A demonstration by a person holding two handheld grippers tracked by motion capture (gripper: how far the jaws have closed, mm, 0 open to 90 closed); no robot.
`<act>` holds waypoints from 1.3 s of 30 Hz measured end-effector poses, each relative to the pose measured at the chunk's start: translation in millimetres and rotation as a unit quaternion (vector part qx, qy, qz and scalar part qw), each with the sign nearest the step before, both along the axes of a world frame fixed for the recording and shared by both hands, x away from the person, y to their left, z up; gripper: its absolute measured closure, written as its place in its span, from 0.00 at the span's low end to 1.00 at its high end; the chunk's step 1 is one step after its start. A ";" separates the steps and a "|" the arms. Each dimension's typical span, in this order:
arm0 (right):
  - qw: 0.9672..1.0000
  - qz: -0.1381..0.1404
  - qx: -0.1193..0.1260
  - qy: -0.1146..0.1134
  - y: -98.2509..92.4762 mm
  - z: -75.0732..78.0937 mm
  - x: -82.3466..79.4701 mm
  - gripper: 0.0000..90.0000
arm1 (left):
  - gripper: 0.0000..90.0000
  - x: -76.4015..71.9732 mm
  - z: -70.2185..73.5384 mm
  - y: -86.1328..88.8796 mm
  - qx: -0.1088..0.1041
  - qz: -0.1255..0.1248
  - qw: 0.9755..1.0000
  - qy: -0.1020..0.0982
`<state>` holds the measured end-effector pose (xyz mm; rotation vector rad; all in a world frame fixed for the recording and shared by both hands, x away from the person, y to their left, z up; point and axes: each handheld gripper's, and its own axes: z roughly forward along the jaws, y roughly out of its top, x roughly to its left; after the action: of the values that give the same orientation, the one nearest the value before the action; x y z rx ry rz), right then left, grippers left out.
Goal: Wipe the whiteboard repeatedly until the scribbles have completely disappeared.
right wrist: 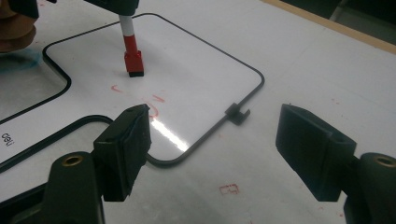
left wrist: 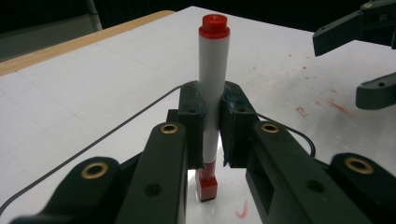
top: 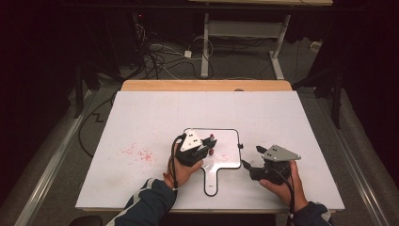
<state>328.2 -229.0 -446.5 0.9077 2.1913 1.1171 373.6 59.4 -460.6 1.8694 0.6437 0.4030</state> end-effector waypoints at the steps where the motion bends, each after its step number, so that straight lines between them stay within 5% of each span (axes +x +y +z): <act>1: 1.000 0.001 -0.002 0.000 0.1 0.1 0.1 0.31 | 0.88 -0.6 -0.4 -1.8 -0.001 0.000 1.000 -0.002; 8: 1.000 0.006 -0.003 -0.001 2.1 -0.2 -0.4 0.31 | 0.88 -10.1 -1.8 -35.9 -0.005 -0.036 0.999 -0.009; 15: 1.000 0.005 -0.002 -0.002 -0.4 0.0 -0.6 0.31 | 0.88 0.3 0.7 -54.2 0.008 -0.036 0.999 -0.013; 20: 1.000 0.004 0.001 -0.003 -2.3 0.7 -0.4 0.31 | 0.88 11.2 2.6 -46.3 0.014 -0.021 1.000 -0.009; 23: 1.000 0.003 0.000 -0.001 -2.3 0.5 -0.4 0.31 | 0.88 12.9 1.7 -42.0 -0.002 -0.023 1.000 0.007; 26: 1.000 0.005 0.000 -0.002 -1.9 0.8 0.0 0.31 | 0.88 6.5 1.2 -46.5 -0.007 -0.047 0.999 0.012; 31: 1.000 0.005 -0.003 -0.002 -1.1 0.4 0.0 0.31 | 0.88 -4.5 3.7 -53.8 0.015 -0.075 0.997 -0.002; 34: 1.000 0.005 -0.003 -0.002 -1.3 0.5 -0.6 0.31 | 0.88 2.5 4.9 -46.3 0.028 -0.053 0.998 -0.010; 39: 1.000 0.003 -0.001 -0.002 -2.6 0.7 -0.5 0.31 | 0.88 14.6 2.9 -30.4 0.003 -0.031 0.999 0.012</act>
<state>327.7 -231.6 -445.8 0.8962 2.1929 1.1187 388.2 28.9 -457.7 1.8975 0.5991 0.3432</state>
